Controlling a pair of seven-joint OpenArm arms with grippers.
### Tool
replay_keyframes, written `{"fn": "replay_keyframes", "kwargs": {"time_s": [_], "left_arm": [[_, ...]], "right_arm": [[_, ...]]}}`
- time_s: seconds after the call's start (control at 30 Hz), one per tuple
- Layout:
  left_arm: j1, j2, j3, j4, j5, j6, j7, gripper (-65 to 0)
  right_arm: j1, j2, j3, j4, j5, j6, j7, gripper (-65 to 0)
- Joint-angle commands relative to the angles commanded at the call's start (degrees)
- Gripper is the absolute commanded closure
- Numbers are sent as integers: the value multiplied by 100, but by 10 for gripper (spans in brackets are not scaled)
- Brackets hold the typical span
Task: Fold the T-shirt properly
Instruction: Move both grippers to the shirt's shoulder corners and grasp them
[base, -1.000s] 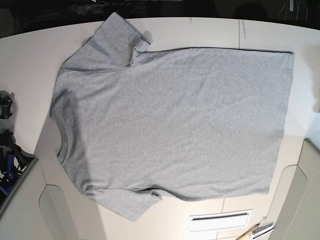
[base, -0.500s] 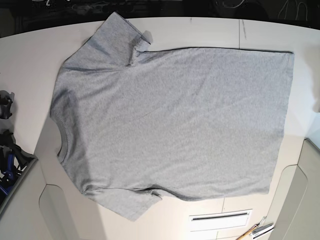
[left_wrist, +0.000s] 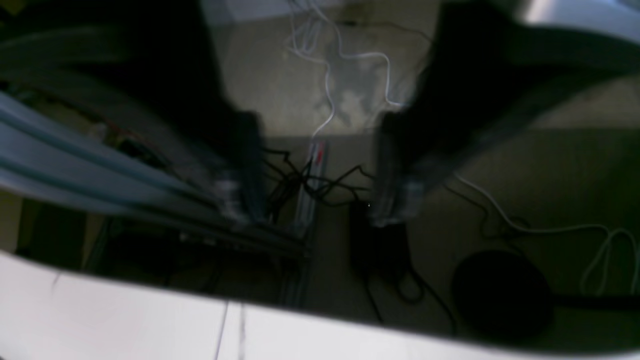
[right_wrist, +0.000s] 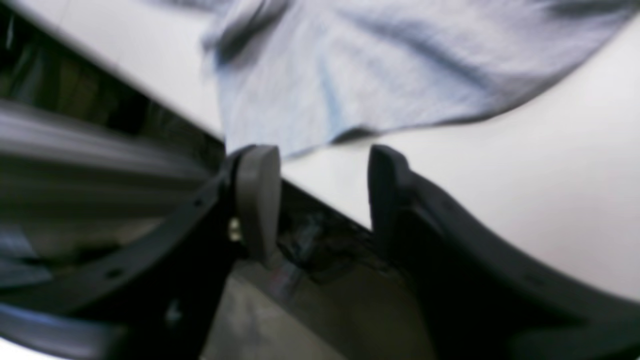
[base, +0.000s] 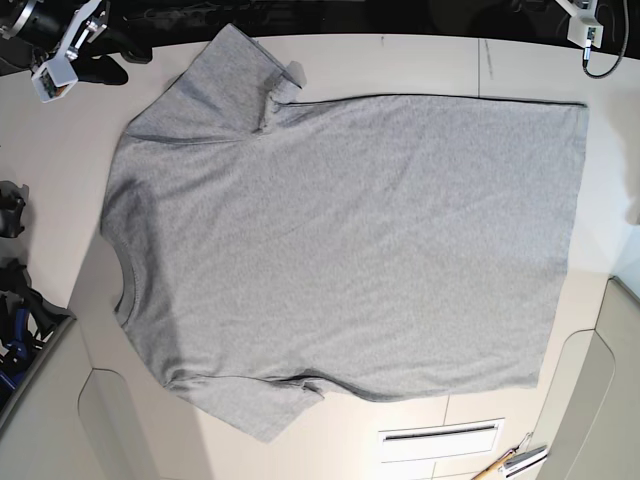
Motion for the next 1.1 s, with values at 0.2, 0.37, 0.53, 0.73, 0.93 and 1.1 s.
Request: {"fn": "replay_keyframes", "kwargs": {"time_s": [0.2,0.37,0.53,0.73,0.93,1.1], "left_arm": [[-256,-387,-9,55,212,4,-173,-461],[-656,-852,-9,22,269,9,-205,-462],[-1252,-1193,-9,-476,317,52,-319,-462],[-2138,-1635,-9,-1720,319,114,-319,-462],[-2608,-2035,-11,-2376,417,116,-317,-462],[-2699,-2046,-9,-2815,315,107,-319,-462]], "right_arm": [[588,-710,66,-597,225,-109,-407,-373],[901,-901,63,-1233,238,-144,-409,-376],[901,-914,63,-1292,238,-144,-407,-376],[901,-914,63,-1292,221,-146,-409,-376],[898,-914,63,-1292,131,-260,-413,-376],[901,-1010,63,-1292,136,-315,-435,-376]]}}
